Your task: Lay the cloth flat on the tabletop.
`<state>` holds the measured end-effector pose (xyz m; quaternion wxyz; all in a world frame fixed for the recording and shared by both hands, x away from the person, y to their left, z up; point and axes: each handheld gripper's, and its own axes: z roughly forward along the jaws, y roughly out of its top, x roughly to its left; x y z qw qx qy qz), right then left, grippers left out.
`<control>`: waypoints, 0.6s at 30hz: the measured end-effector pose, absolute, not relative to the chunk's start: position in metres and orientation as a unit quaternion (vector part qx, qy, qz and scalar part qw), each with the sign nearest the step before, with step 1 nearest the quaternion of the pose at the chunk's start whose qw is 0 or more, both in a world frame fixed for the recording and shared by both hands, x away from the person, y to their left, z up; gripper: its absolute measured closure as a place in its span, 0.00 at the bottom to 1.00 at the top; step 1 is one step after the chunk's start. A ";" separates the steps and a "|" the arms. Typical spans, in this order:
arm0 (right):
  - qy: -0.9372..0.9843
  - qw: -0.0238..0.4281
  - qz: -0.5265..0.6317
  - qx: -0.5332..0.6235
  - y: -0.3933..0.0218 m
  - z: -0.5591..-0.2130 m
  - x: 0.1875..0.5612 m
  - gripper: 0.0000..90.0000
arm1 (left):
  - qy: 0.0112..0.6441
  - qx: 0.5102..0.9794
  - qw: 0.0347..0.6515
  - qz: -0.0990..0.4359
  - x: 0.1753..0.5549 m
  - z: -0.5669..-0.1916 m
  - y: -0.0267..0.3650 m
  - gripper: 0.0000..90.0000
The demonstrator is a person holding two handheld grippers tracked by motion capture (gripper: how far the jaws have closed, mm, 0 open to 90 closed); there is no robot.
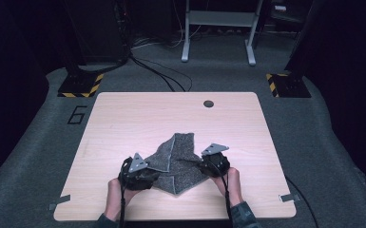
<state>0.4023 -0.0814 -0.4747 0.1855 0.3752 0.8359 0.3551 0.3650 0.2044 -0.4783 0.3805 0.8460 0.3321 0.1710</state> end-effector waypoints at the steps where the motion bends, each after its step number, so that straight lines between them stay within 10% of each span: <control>1: 0.837 0.187 0.359 0.369 -0.078 -0.474 0.407 0.71 | 0.331 0.848 0.378 0.168 0.370 -0.479 0.200 0.43; 18: 0.871 0.146 0.296 0.364 -0.056 -0.505 0.425 0.85 | 0.330 0.876 0.312 0.161 0.398 -0.511 0.171 0.53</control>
